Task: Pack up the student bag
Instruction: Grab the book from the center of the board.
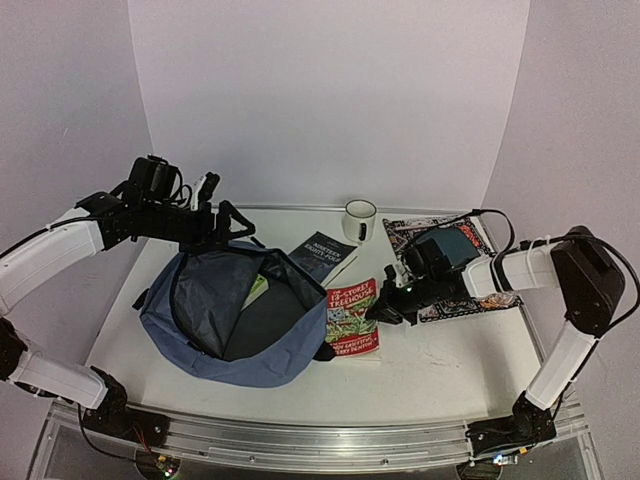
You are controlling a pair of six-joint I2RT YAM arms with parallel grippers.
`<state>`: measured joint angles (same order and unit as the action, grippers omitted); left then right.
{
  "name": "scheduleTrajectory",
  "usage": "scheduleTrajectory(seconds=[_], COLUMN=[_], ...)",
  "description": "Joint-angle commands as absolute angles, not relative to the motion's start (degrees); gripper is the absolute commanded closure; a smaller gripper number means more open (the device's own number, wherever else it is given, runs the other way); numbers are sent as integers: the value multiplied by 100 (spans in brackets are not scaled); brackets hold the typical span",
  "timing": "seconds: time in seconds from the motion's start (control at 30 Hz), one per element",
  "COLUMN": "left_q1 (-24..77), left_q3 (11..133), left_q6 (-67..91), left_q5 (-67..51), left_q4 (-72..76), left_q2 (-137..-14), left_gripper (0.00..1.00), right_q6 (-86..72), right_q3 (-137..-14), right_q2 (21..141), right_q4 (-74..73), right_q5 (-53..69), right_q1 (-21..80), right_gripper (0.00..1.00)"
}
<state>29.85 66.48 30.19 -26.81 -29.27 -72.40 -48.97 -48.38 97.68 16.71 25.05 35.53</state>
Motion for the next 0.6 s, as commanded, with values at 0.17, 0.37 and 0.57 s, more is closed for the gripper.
scheduleTrajectory(seconds=[0.17, 0.37, 0.57], left_q1=[2997, 3006, 3049], left_q3=[6621, 6469, 6181], left_q6=[3604, 4164, 4793], left_q5=[-2515, -2629, -2841], left_q4=[-2318, -1768, -1072], left_q2=[-7193, -7221, -7285], left_gripper=[1, 0, 1], right_q6=[-4986, -5001, -4978], right_q3=[-5130, -5590, -6256], right_q2=[8668, 8427, 8407], right_q4=[1775, 1775, 1772], right_q5=[2798, 3026, 3375], right_q1=[3502, 3499, 3505], right_gripper=[100, 100, 100])
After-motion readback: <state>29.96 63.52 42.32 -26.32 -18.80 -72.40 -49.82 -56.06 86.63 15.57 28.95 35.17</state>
